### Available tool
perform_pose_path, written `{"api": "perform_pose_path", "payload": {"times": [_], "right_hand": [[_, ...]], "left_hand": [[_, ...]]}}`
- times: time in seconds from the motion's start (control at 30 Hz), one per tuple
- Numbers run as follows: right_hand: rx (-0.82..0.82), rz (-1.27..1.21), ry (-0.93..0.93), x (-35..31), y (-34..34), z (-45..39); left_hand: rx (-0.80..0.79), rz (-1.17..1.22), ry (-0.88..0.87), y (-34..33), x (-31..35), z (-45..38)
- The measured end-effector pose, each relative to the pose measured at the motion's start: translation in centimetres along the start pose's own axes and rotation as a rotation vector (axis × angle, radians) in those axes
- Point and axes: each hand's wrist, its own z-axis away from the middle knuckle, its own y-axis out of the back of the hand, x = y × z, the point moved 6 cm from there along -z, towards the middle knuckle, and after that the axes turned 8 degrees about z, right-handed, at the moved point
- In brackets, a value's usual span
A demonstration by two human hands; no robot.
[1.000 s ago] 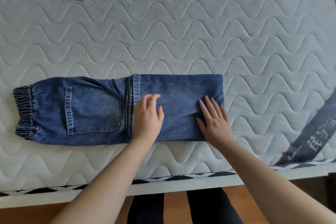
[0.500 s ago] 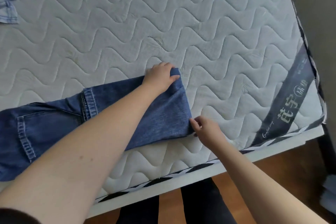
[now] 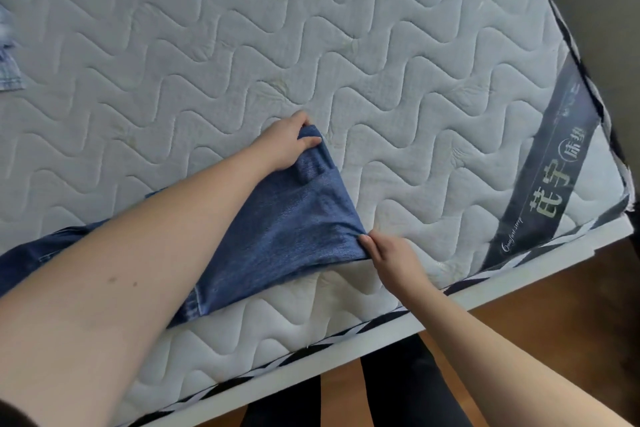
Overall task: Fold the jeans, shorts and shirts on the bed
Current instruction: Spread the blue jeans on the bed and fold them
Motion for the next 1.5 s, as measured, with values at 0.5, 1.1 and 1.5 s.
{"api": "perform_pose_path", "payload": {"times": [0.5, 1.1, 1.5], "right_hand": [[-0.114, 0.168, 0.018, 0.6, -1.2, 2.1], [0.297, 0.584, 0.235, -1.7, 0.9, 3.3], [0.126, 0.548, 0.077, -1.2, -0.1, 0.9]], "left_hand": [[0.047, 0.014, 0.036, -1.6, -0.3, -0.3], [0.32, -0.073, 0.074, 0.4, 1.1, -1.0], [0.111, -0.183, 0.147, -1.0, 2.2, -2.1]]}}
